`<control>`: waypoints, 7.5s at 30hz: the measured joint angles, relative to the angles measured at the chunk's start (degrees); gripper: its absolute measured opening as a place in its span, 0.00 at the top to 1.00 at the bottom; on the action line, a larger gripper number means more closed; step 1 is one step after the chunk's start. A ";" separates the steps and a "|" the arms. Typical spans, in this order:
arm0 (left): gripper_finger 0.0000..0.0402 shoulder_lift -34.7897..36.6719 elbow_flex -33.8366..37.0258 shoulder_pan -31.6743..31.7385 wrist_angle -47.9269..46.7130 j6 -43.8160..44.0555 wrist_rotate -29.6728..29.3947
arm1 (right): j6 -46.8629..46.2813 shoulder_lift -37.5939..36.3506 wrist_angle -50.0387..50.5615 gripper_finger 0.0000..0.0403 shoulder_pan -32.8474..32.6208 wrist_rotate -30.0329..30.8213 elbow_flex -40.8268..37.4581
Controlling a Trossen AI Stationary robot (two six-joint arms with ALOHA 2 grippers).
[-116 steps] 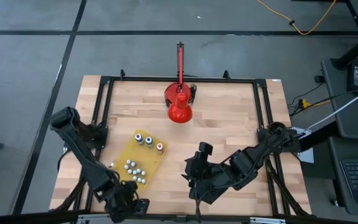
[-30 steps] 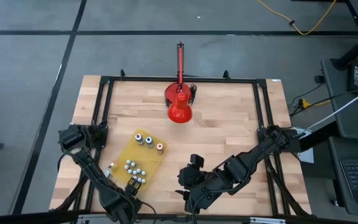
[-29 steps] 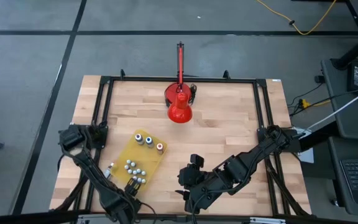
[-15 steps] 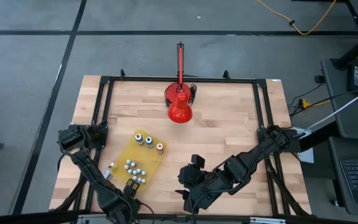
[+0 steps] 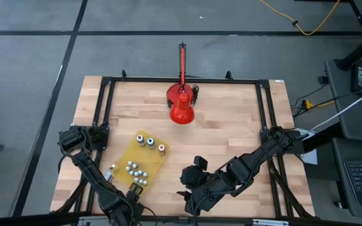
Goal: Pick & Place food coloring
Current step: Put the large yellow food coloring bottle into the yellow bin
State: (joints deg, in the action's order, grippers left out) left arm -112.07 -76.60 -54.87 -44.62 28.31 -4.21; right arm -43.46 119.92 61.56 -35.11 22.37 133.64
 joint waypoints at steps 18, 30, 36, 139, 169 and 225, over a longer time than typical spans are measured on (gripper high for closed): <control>0.77 1.29 -0.71 0.11 -4.40 6.30 1.97 | -1.19 0.00 -0.02 0.40 0.02 1.28 0.00; 0.77 4.24 -21.44 1.83 -30.64 13.26 7.10 | 1.73 0.00 0.09 0.40 0.07 2.13 0.00; 0.77 4.26 -36.30 5.38 -41.46 18.30 7.01 | 0.59 0.00 -1.07 0.40 0.39 6.56 0.00; 0.36 27.32 -56.11 28.72 -33.46 -13.04 -11.35 | 28.84 3.72 -38.68 0.64 0.74 40.33 0.02; 0.30 25.60 -55.95 28.70 -31.12 -14.42 -3.43 | 51.28 3.67 -59.28 0.64 1.07 42.49 0.02; 0.69 23.06 -30.05 31.01 -45.33 29.62 -5.70 | 65.01 3.19 -60.05 0.47 -14.84 67.60 1.38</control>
State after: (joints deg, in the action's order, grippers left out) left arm -89.01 -106.64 -23.86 -89.95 57.93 -9.91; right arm 21.55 123.11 1.51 -49.95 89.97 135.02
